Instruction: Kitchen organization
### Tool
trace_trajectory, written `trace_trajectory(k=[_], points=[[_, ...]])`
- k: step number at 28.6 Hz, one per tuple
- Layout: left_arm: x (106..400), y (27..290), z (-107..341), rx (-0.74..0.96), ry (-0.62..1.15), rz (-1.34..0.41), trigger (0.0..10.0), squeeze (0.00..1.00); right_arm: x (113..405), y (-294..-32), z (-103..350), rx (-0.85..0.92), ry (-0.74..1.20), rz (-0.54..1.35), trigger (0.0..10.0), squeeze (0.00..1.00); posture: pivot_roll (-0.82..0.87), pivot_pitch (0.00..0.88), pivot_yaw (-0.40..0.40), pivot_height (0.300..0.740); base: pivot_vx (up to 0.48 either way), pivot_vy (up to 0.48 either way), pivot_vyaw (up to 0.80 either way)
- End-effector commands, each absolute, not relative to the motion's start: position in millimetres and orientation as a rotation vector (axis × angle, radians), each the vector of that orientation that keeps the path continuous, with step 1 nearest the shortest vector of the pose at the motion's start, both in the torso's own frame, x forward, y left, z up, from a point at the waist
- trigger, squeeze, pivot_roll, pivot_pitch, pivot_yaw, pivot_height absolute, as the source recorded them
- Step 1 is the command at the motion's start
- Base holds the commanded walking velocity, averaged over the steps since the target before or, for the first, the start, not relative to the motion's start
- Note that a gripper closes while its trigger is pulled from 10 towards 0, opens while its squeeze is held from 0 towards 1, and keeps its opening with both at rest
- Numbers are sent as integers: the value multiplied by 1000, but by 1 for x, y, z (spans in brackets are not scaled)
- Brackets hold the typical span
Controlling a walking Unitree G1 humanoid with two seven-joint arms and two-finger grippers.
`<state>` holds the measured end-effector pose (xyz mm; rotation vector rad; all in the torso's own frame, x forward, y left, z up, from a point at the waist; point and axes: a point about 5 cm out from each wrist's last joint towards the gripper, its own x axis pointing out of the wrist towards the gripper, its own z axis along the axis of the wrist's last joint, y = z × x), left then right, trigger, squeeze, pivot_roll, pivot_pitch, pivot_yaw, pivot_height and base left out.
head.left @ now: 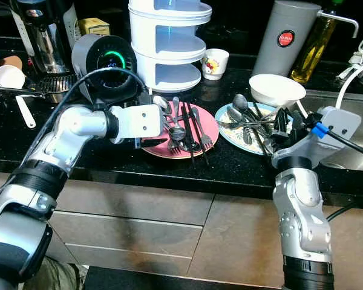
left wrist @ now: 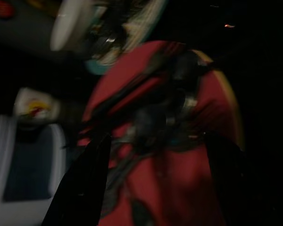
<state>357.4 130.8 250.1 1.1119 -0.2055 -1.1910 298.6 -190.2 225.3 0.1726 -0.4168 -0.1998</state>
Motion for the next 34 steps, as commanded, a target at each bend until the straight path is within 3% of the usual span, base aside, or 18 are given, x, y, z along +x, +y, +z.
trace_trajectory(k=[1, 7, 8, 14, 16, 17, 19, 20, 21, 22, 27, 34], points=[[356, 126, 245, 1129, -200, -1237, 10000, 0, 296, -189, 227, 174, -430, -204, 10000, 0, 18, 0, 6, 740, 0, 0, 0], [365, 109, 234, 1150, -226, -1198, 10000, 0, 296, -190, 227, 175, -426, -204, 10000, 0, 13, 0, 1, 740, 0, 0, 0], [374, 97, 231, 1150, -249, -1107, 10000, 0, 295, -190, 227, 176, -425, -204, 10000, 0, 2, 6, -1, 740, 0, 0, 0], [388, 90, 230, 1169, -228, -957, 10000, 0, 293, -191, 228, 176, -428, -207, 10000, 0, -14, 9, 3, 740, 0, 0, 0], [390, 93, 228, 1185, -203, -944, 8980, 0, 291, -192, 228, 174, -428, -214, 10000, 0, -20, 12, 5, 740, 0, 0, 0], [391, 97, 228, 1184, -184, -937, 6235, 0, 290, -194, 227, 172, -425, -221, 10000, 0, -20, 12, 5, 740, 0, 0, 0], [392, 100, 229, 1187, -176, -930, 6235, 0, 289, -195, 227, 172, -424, -223, 10000, 0, -20, 12, 5, 740, 0, 0, 0], [393, 102, 228, 1198, -158, -925, 3137, 0, 290, -195, 227, 172, -423, -224, 10000, 0, -20, 12, 5, 740, 0, 0, 0], [394, 104, 227, 1209, -148, -918, 3137, 0, 289, -195, 227, 173, -422, -225, 10000, 0, -16, 16, 4, 740, 0, 0, 0], [395, 108, 227, 1226, -136, -912, 0, 0, 289, -195, 227, 174, -421, -225, 10000, 0, -16, 16, 4, 740, 0, 0, 0], [395, 117, 225, 1244, -104, -918, 0, 0, 291, -194, 226, 179, -418, -218, 10000, 0, -5, 16, -3, 740, 0, 0, 0], [394, 112, 235, 1298, -253, -857, 0, 0, 293, -193, 228, 180, -416, -207, 10000, 0, -3, 13, -13, 740, 0, 0, 0]])
